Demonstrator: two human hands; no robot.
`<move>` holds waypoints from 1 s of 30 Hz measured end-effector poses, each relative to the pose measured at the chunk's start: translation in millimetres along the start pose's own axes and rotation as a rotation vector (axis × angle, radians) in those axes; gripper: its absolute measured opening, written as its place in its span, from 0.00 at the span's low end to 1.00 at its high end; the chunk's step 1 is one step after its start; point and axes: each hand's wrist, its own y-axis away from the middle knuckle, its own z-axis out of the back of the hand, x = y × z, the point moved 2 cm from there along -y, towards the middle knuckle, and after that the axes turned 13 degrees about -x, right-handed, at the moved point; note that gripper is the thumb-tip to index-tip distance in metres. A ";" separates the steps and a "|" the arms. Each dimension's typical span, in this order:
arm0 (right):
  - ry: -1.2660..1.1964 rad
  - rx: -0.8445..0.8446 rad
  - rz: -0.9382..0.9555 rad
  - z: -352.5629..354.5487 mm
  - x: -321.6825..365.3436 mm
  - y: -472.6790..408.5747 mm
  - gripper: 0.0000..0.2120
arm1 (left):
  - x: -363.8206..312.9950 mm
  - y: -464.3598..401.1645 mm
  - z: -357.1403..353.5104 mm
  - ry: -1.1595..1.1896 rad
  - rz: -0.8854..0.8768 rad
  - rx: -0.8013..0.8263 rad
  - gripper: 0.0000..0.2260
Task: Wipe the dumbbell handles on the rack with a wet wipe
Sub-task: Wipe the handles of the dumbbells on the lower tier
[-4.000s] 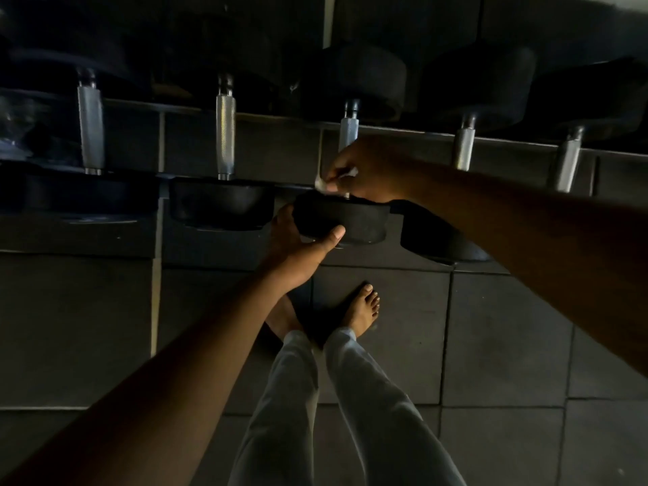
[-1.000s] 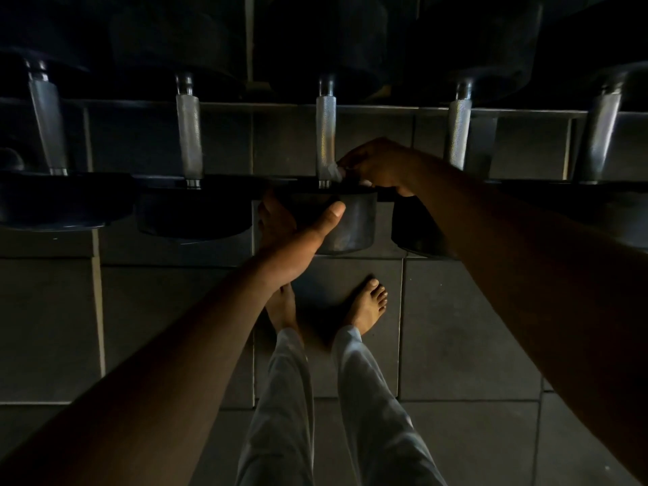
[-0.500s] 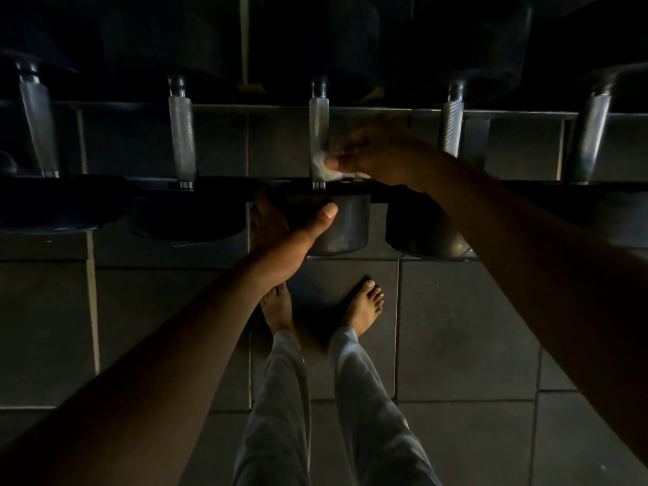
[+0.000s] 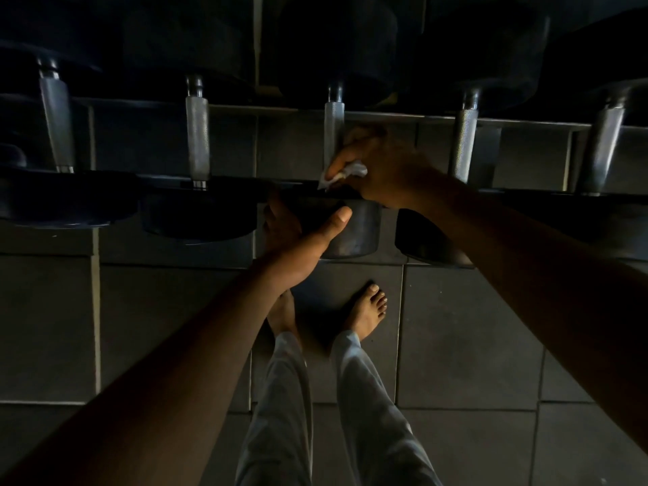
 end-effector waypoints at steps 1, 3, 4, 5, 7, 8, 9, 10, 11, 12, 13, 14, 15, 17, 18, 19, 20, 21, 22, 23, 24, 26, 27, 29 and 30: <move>-0.001 -0.003 0.010 1.9 -0.1 -0.4 0.12 | -0.6 0.5 0.2 -0.002 -0.003 0.002 0.56; -0.011 -0.040 0.024 4.0 0.8 -0.8 0.10 | -1.5 1.4 0.5 -0.001 -0.002 0.012 0.55; -0.011 -0.068 0.027 4.0 2.0 -0.3 0.09 | -1.7 1.4 0.1 0.001 0.002 0.012 0.55; -0.017 -0.097 0.020 3.1 2.7 0.1 0.08 | -1.3 1.0 -0.4 -0.001 0.006 0.009 0.55; -0.049 -0.160 -0.038 3.1 3.3 0.1 0.09 | -1.4 1.3 -0.8 -0.008 0.006 -0.001 0.54; -0.063 -0.191 -0.073 3.6 2.5 -1.4 0.09 | -1.6 1.5 -0.5 -0.005 -0.001 -0.007 0.53; -0.065 -0.223 -0.096 3.9 1.4 -3.8 0.10 | -2.2 2.0 -0.1 0.002 -0.008 -0.008 0.53; -0.056 -0.257 -0.109 3.7 0.2 -6.7 0.10 | -2.7 2.4 0.3 0.007 -0.015 -0.008 0.52; -0.045 -0.299 -0.117 3.4 -0.9 -10.0 0.10 | -2.4 2.4 0.1 0.004 -0.023 -0.010 0.51; -0.037 -0.346 -0.124 3.3 -1.3 -13.3 0.10 | -2.8 2.5 0.2 -0.001 -0.032 -0.015 0.51; -0.029 -0.393 -0.125 2.6 -1.5 -17.0 0.11 | -2.5 2.6 0.1 -0.003 -0.034 -0.018 0.51; -0.014 -0.438 -0.126 1.5 -1.7 -21.0 0.12 | -2.6 3.0 -0.2 0.004 -0.031 -0.014 0.53; 0.010 -0.477 -0.131 0.3 -2.4 -25.5 0.13 | -2.8 3.3 -0.6 0.013 -0.027 -0.011 0.54; 0.059 -0.542 -0.149 -0.3 -2.5 -33.1 0.13 | -2.1 4.1 -1.6 0.022 -0.025 -0.012 0.55; 0.073 -0.563 -0.162 -0.7 -2.0 -35.3 0.14 | -1.1 3.9 -2.0 0.026 -0.024 -0.015 0.55; 0.084 -0.579 -0.178 -1.5 -0.9 -35.8 0.15 | -0.5 3.6 -2.2 0.030 -0.024 -0.017 0.56; 0.100 -0.588 -0.199 -2.3 0.8 -34.7 0.16 | 0.4 3.1 -2.3 0.032 -0.021 -0.016 0.56; 0.115 -0.592 -0.218 -3.6 2.1 -33.2 0.17 | 1.6 2.4 -2.6 0.030 -0.017 -0.011 0.56; 0.128 -0.595 -0.224 -4.8 3.9 -31.7 0.17 | 2.4 2.2 -2.5 0.027 -0.014 -0.005 0.56; 0.142 -0.590 -0.218 -5.8 5.1 -31.1 0.17 | 3.0 2.1 -2.5 0.021 -0.012 0.000 0.57; 0.164 -0.573 -0.206 -5.7 6.4 -31.6 0.18 | 2.8 2.3 -2.4 0.017 -0.012 0.001 0.58; 0.245 -0.517 -0.181 -3.1 11.0 -36.6 0.19 | 2.8 2.0 -2.5 0.020 -0.007 -0.009 0.59; 0.294 -0.485 -0.169 -1.1 14.5 -39.6 0.19 | 2.8 1.8 -2.5 0.024 -0.006 -0.014 0.59; 0.393 -0.398 -0.172 -1.7 23.1 -47.5 0.18 | 3.9 0.5 -2.7 0.015 0.001 -0.016 0.60; 0.430 -0.365 -0.191 -3.3 27.2 -51.8 0.17 | 4.2 0.3 -2.6 0.005 0.004 -0.011 0.60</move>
